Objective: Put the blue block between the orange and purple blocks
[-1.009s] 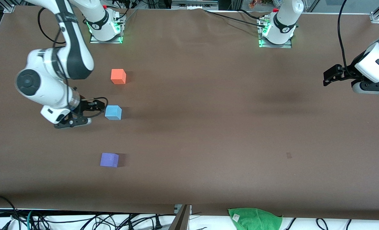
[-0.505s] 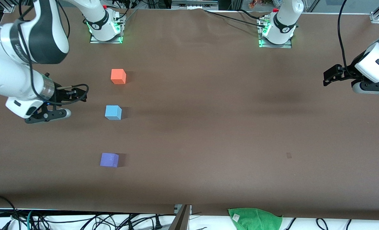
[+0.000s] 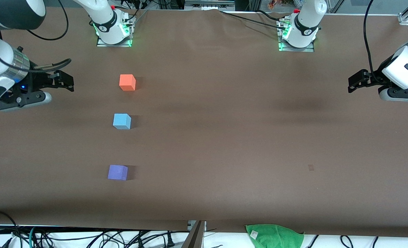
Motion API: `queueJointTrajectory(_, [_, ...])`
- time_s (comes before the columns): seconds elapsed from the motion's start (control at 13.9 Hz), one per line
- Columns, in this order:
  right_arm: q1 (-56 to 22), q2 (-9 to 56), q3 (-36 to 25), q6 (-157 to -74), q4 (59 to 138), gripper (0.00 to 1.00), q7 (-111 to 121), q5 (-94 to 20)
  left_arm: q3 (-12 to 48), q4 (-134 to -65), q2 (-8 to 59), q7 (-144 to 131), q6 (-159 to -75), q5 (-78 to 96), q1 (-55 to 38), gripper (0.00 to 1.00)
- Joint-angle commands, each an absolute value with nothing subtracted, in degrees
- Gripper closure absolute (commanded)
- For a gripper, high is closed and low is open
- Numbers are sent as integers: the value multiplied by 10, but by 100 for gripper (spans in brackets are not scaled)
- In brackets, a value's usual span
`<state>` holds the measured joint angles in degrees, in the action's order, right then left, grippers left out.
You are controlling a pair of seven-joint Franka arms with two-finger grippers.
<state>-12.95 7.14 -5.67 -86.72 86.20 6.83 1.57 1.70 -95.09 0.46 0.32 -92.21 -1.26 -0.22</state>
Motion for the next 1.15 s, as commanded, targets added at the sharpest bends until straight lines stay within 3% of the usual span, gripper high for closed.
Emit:
queueJointTrajectory(0.0, [-97, 41, -40, -867, 867, 0, 73, 22, 15, -953, -3, 1, -917, 0, -3, 0])
queueJointTrajectory(0.29, [-63, 25, -19, -874, 873, 0, 75, 15, 15, -954, -3, 1, -917, 0, -3, 0])
queueJointTrajectory(0.5, [-37, 24, 30, -853, 872, 0, 66, 28, 15, -953, -3, 1, -917, 0, -3, 0])
queueJointTrajectory(1.08, [-37, 32, 28, -850, 867, 0, 36, 25, 16, -953, -3, 1, -918, 0, -4, 0])
